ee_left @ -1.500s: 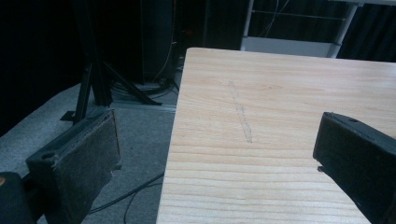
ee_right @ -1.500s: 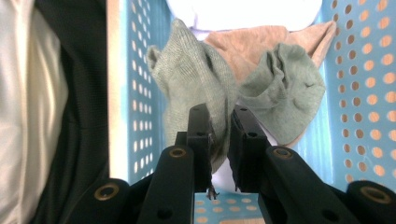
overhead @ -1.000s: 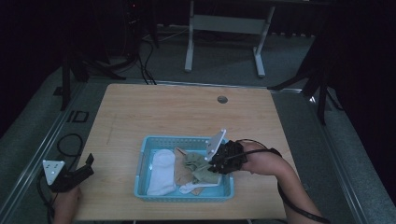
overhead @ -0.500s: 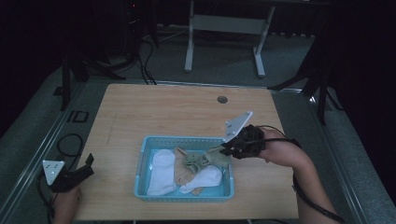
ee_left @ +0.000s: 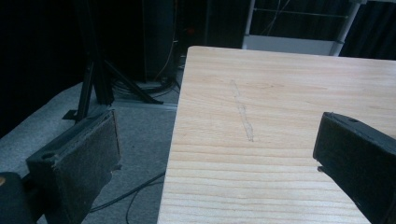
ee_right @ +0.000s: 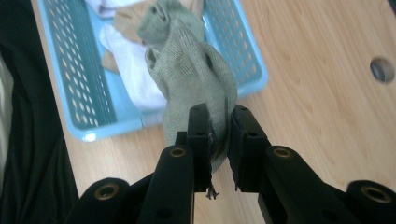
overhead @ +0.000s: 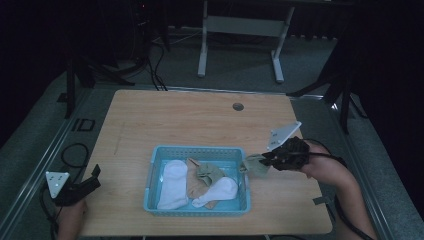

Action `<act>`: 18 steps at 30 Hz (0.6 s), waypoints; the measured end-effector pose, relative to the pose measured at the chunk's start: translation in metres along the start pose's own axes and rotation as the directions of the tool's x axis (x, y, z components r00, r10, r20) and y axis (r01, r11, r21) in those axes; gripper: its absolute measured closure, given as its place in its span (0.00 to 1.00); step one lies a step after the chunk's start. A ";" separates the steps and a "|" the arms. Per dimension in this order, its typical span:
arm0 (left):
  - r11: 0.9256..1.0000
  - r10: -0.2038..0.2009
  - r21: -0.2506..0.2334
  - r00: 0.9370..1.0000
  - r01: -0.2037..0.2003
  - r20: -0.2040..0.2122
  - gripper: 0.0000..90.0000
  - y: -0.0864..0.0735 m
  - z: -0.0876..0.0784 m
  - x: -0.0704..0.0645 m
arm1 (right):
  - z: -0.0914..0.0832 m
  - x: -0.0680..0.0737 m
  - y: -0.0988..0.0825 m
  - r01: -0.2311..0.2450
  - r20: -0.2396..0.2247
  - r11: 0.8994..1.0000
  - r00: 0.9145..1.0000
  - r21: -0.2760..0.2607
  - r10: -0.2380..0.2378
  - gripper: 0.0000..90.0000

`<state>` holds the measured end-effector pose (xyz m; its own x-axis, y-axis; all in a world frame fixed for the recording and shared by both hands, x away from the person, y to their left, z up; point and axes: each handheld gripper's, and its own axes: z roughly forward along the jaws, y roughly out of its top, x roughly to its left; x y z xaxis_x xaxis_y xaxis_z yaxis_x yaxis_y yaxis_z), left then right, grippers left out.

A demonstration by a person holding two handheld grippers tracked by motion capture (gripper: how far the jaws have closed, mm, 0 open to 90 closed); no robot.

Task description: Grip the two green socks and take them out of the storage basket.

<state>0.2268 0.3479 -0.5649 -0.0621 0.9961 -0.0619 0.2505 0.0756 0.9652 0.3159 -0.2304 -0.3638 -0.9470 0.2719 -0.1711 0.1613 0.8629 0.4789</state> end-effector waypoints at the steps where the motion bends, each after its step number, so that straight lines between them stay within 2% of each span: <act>1: 1.000 0.000 0.000 1.000 0.000 0.000 0.00 0.000 0.000 0.000 | 0.000 -0.001 -0.005 -0.007 0.001 1.000 1.000 0.002 0.007 0.88; 6: 1.000 0.003 -0.002 1.000 -0.003 -0.001 0.00 0.000 0.000 0.000 | 0.003 -0.004 -0.031 -0.049 0.022 0.999 0.999 0.018 0.048 0.88; 13: 1.000 0.004 -0.003 1.000 -0.004 -0.001 0.00 0.000 0.000 0.000 | 0.012 -0.008 -0.059 -0.118 0.016 0.992 0.993 0.035 0.117 0.88; 18: 1.000 0.002 -0.001 1.000 -0.002 0.001 0.00 0.000 0.000 0.000 | 0.026 -0.008 -0.077 -0.163 0.005 0.985 0.987 0.062 0.163 0.88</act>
<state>0.2268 0.3479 -0.5649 -0.0608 0.9964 -0.0599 0.2501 0.0733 0.9654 0.3182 -0.2880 -0.4215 -0.9066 0.4110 -0.0954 0.3301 0.8319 0.4461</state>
